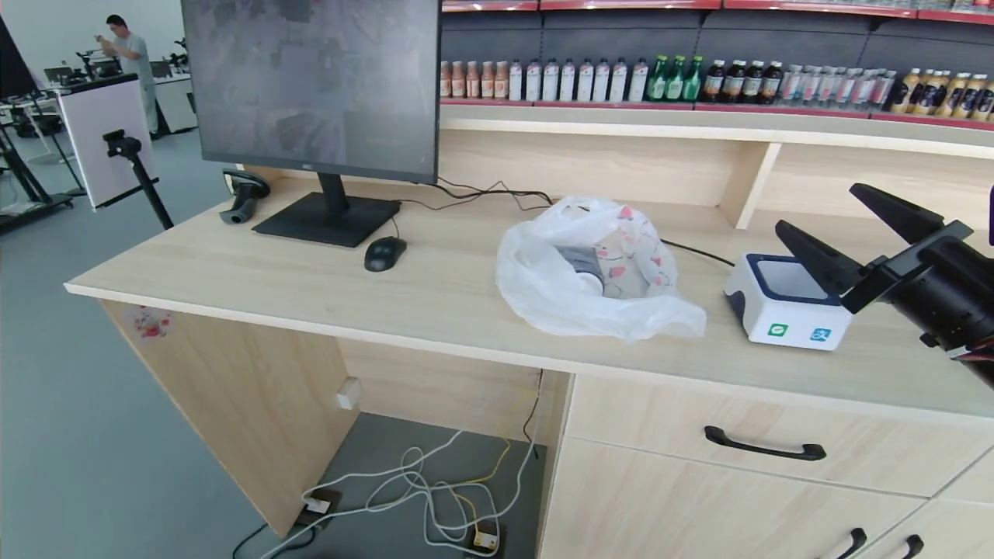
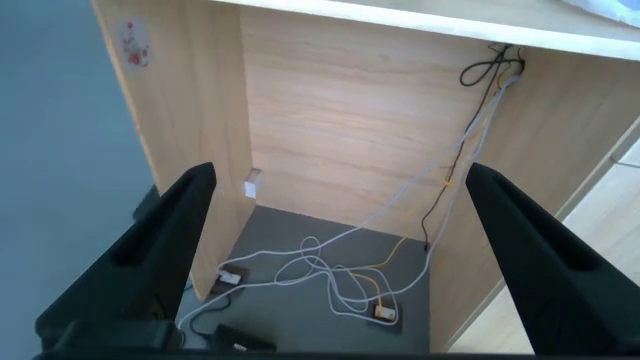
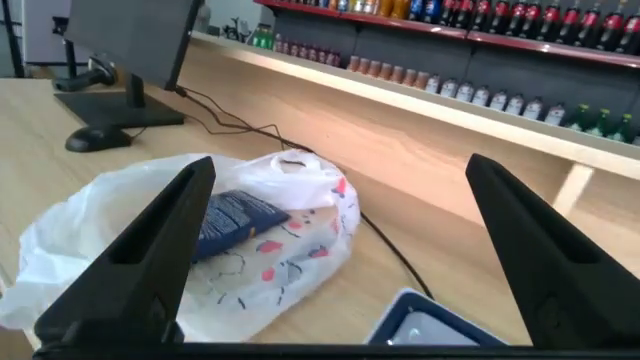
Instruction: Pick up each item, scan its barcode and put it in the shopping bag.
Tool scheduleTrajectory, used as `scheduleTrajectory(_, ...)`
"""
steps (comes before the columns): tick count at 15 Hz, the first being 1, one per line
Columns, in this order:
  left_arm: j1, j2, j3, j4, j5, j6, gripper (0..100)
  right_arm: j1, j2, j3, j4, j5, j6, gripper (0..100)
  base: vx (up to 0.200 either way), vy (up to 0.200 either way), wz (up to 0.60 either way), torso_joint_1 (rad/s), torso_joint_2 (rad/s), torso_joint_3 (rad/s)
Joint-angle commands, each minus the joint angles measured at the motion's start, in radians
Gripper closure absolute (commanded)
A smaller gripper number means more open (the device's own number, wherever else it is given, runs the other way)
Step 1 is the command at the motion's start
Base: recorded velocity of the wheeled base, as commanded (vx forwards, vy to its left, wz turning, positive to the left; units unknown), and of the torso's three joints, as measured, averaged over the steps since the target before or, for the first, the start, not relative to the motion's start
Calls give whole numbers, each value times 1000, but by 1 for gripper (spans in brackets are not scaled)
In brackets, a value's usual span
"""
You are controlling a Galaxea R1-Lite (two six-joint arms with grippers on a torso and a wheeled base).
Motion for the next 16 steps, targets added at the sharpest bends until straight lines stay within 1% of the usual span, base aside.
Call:
scheduleTrajectory(1, 0, 0, 0, 1, 0, 1, 0, 1, 5, -2, -1, -2, -3, 0, 0, 0, -600, -2, 2, 7)
scheduleTrajectory(3, 0, 0, 0, 2, 0, 1, 0, 2, 15, -9, -1, -6, -28, 0, 0, 0, -600, 2, 5, 5)
scheduleTrajectory(4, 0, 0, 0, 2, 0, 1, 0, 1, 15, -6, -1, -6, -34, 0, 0, 0, 0, 0, 0, 0)
scheduleTrajectory(9, 0, 0, 0, 2, 0, 1, 0, 10, -3, 49, -1, -19, -43, 0, 0, -200, 0, 0, 0, 0)
scheduleTrajectory(13, 0, 0, 0, 2, 0, 0, 0, 10, -21, 67, -1, -24, -41, 0, 0, -200, 0, 0, 5, 2)
scheduleTrajectory(16, 0, 0, 0, 2, 0, 0, 0, 12, -21, 77, -1, -24, -41, 0, 0, -200, 600, 5, 4, 5)
